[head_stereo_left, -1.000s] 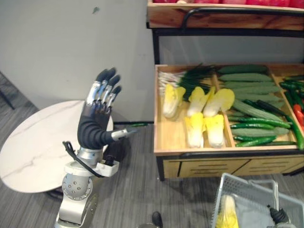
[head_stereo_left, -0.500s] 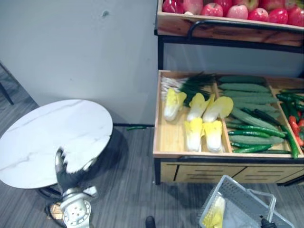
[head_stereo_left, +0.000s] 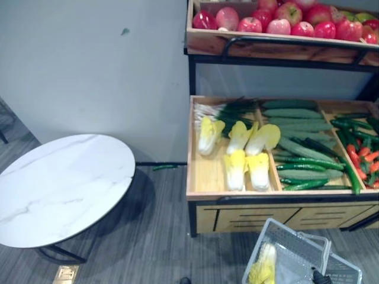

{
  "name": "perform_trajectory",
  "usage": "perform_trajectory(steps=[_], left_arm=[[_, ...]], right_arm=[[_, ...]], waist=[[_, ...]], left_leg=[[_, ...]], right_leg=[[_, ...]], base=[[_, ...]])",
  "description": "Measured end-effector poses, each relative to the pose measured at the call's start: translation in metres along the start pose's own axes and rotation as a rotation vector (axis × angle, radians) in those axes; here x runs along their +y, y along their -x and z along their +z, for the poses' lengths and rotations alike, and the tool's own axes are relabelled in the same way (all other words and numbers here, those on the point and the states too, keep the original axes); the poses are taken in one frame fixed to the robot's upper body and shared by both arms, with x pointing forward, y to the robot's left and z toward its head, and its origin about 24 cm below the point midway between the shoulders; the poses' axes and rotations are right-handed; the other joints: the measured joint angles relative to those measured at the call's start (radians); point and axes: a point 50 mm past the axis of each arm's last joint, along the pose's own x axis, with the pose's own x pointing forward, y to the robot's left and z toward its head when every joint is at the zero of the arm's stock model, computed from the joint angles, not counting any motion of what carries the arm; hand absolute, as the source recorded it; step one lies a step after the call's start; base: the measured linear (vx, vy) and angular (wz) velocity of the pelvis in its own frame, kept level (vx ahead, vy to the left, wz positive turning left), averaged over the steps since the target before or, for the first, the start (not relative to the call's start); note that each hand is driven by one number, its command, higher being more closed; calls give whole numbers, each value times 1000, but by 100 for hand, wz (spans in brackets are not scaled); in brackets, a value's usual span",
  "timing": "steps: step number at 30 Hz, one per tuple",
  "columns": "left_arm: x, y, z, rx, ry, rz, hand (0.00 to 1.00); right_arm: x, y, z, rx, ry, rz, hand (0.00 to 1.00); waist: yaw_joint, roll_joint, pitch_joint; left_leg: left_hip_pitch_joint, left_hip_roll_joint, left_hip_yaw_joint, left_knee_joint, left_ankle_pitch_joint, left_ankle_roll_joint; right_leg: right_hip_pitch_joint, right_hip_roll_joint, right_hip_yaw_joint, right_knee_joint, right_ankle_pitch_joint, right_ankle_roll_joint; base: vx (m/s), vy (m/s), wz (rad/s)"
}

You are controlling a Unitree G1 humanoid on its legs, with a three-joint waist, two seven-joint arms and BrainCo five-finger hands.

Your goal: Pick vegetable in the basket

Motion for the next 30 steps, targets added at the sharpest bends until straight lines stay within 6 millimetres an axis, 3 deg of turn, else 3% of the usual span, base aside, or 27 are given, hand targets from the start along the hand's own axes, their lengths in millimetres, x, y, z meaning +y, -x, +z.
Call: perform_trajectory(steps=[5,8,11,13,14,16,17,18,20,21,23,27,30], left_arm=[[-18,1,18,-92,-130,-97,0],[-20,0,23,-112,-181,-118,0],[-28,0,35,-151,-205,-138,0],[-33,1,43,-176,-235,-148,0],[-38,1,50,-200,-255,-151,0],[-45,4,56,-227,-268,-159,0],[-47,4,62,-247,-268,-163,0],[-45,4,69,-283,-281,-158,0],[-43,4,74,-305,-284,-151,0],[-44,4,75,-308,-288,-151,0],[-47,5,77,-323,-324,-165,0],[-47,5,79,-329,-338,-168,0],[-54,8,72,-312,-332,-188,0]], right_arm=[[6,0,1,-5,25,26,100],[8,0,1,3,-2,30,100],[8,-2,8,-10,-62,18,100],[10,-2,15,-34,-88,18,100],[15,-2,21,-58,-108,23,100],[20,-1,31,-104,-130,31,100],[23,-1,38,-132,-119,43,100],[26,-1,42,-150,-100,55,100],[27,-1,46,-161,-91,51,100],[28,-1,47,-166,-79,57,100],[34,1,45,-163,-76,69,100],[28,2,31,-120,-104,39,100],[16,-1,24,-70,-147,-4,100]], waist=[[-6,3,-2],[-6,-9,7],[-12,-12,45],[-13,-12,65],[-13,-8,88],[-13,12,104],[-14,34,121],[-23,14,134],[-24,-5,147],[-18,-3,150],[-22,8,161],[-49,-13,167],[-59,30,166]], left_leg=[[9,-8,8,0,-10,-7],[54,-9,46,8,-39,-5],[18,25,103,200,-153,-11],[-7,61,166,299,-215,-10],[-8,92,224,338,-252,-17],[-8,155,324,363,-282,-14],[2,191,412,350,-266,23],[21,196,481,332,-264,29],[51,207,576,330,-264,31],[70,221,629,333,-264,31],[111,256,714,354,-264,29],[170,188,741,282,-224,-31],[170,174,742,209,-190,-52]], right_leg=[[6,3,19,-13,0,0],[23,0,60,-3,-10,-6],[-9,-10,139,71,-23,-22],[-44,4,217,81,-6,0],[-70,26,269,79,27,1],[-117,76,260,34,153,-23],[-120,94,163,-10,212,-60],[-155,60,-50,119,131,-106],[-155,0,-272,274,39,-138],[-141,-23,-347,337,6,-137],[-119,-33,-366,388,-8,-120],[-71,5,-282,233,-91,-90],[-64,75,-247,95,-69,-73]], base=[[87,3,-7],[116,5,-35],[106,12,-66],[45,35,-124],[-14,105,-164],[-69,123,-182],[-92,103,-180],[-85,84,-166],[-55,56,-147],[-43,-16,-190],[-17,-71,-147],[-69,-199,-77],[-111,-128,-66]])
